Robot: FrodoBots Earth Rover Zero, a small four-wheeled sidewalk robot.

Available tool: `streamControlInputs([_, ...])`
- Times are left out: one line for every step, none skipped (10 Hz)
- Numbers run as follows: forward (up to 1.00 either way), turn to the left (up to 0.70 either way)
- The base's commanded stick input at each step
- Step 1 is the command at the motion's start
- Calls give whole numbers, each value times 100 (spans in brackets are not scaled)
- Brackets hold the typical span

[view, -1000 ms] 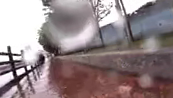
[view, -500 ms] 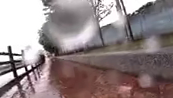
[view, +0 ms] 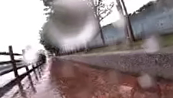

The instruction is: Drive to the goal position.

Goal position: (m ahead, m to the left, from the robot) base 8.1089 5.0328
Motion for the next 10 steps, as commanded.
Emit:
streamControlInputs([0, 0])
streamControlInputs([0, 0])
streamControlInputs([0, 10])
streamControlInputs([0, 40])
streamControlInputs([0, 70])
streamControlInputs([0, 95])
streamControlInputs([0, 100])
streamControlInputs([0, 100])
streamControlInputs([0, 92])
streamControlInputs([0, 53])
